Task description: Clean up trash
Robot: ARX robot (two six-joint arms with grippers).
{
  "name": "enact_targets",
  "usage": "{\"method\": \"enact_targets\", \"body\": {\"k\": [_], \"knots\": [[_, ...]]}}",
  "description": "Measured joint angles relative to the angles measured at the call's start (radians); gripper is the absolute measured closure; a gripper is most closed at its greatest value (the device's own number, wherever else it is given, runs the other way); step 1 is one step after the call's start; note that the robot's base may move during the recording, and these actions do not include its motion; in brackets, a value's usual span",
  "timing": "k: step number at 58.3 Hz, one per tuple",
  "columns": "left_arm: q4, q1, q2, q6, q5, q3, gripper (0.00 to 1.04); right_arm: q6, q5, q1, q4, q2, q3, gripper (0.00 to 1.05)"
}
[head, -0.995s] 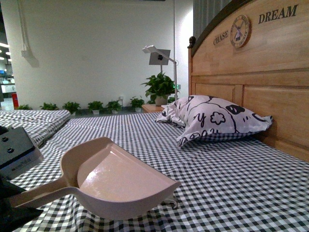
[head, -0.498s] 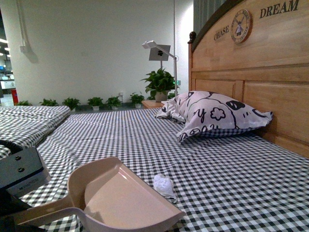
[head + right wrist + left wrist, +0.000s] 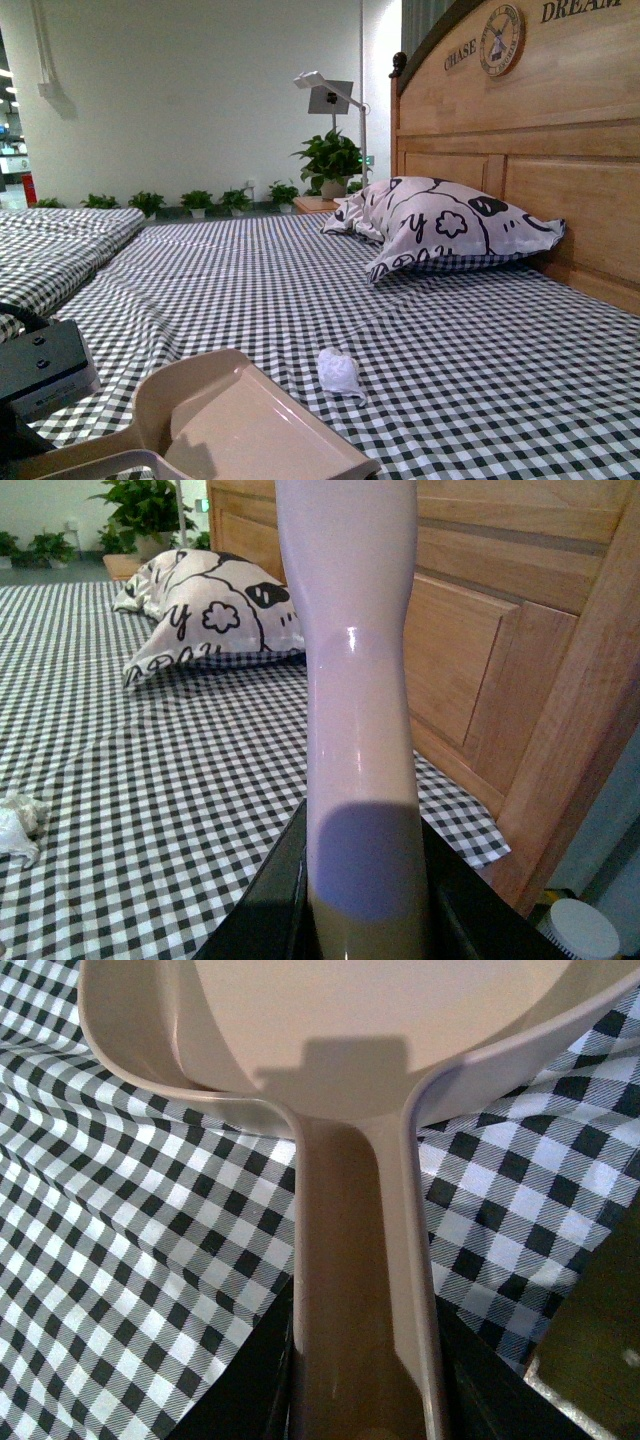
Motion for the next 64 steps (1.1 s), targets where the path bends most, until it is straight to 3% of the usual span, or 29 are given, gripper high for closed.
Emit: {"method": "enact_targets", "body": {"k": [27, 32, 34, 40, 46, 54, 64], "knots": [[-0.003, 0.000, 0.002, 0.001, 0.000, 0.003, 0.77, 0.004, -0.005, -0.001, -0.005, 0.000, 0.001, 0.84], [-0.003, 0.000, 0.002, 0.002, -0.001, 0.003, 0.77, 0.051, -0.146, -0.055, -0.251, 0.066, 0.083, 0.84], [-0.003, 0.000, 0.002, 0.002, -0.001, 0.003, 0.77, 0.058, -0.193, -0.076, -0.281, 0.102, 0.100, 0.84], [-0.003, 0.000, 0.002, 0.002, 0.000, 0.003, 0.77, 0.063, -0.338, -0.153, -0.234, 0.274, 0.157, 0.84], [-0.003, 0.000, 0.002, 0.002, 0.000, 0.003, 0.77, 0.042, -0.399, -0.197, -0.140, 0.470, 0.227, 0.84], [-0.003, 0.000, 0.003, 0.003, 0.000, 0.003, 0.77, -0.014, -0.398, -0.217, -0.043, 0.738, 0.346, 0.84], [-0.003, 0.000, 0.005, 0.003, 0.000, 0.003, 0.77, -0.058, -0.389, -0.209, -0.051, 1.032, 0.541, 0.84]]}}
